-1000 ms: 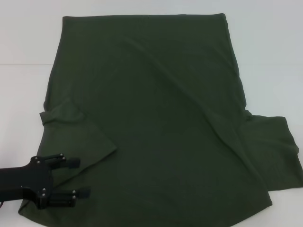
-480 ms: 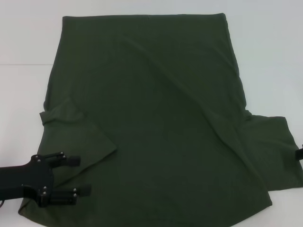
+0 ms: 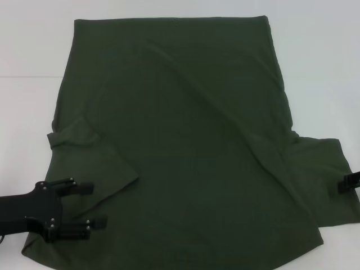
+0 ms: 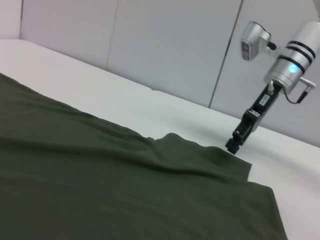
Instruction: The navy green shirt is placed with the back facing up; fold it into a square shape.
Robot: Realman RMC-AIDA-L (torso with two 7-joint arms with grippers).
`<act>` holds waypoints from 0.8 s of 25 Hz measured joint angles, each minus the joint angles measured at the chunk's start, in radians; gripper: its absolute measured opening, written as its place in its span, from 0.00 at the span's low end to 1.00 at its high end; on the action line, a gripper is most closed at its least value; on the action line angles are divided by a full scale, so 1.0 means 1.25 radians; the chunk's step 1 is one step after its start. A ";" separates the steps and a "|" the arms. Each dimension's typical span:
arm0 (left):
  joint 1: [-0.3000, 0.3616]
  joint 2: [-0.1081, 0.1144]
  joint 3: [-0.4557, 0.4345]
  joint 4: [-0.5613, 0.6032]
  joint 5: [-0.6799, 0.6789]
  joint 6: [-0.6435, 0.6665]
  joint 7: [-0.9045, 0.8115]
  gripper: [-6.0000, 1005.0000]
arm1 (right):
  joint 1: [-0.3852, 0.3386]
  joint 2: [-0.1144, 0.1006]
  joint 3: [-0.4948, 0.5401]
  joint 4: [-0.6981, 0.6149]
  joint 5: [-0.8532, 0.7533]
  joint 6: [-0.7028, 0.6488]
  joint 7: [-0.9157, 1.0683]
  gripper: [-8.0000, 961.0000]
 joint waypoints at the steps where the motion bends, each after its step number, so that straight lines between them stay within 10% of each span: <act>1: 0.000 0.000 -0.004 0.000 0.000 0.000 0.000 0.87 | 0.000 0.000 -0.002 0.004 0.000 0.003 -0.002 0.85; 20: -0.006 -0.002 -0.011 0.000 0.000 -0.007 0.001 0.87 | 0.004 0.009 -0.014 0.024 0.001 0.025 -0.022 0.82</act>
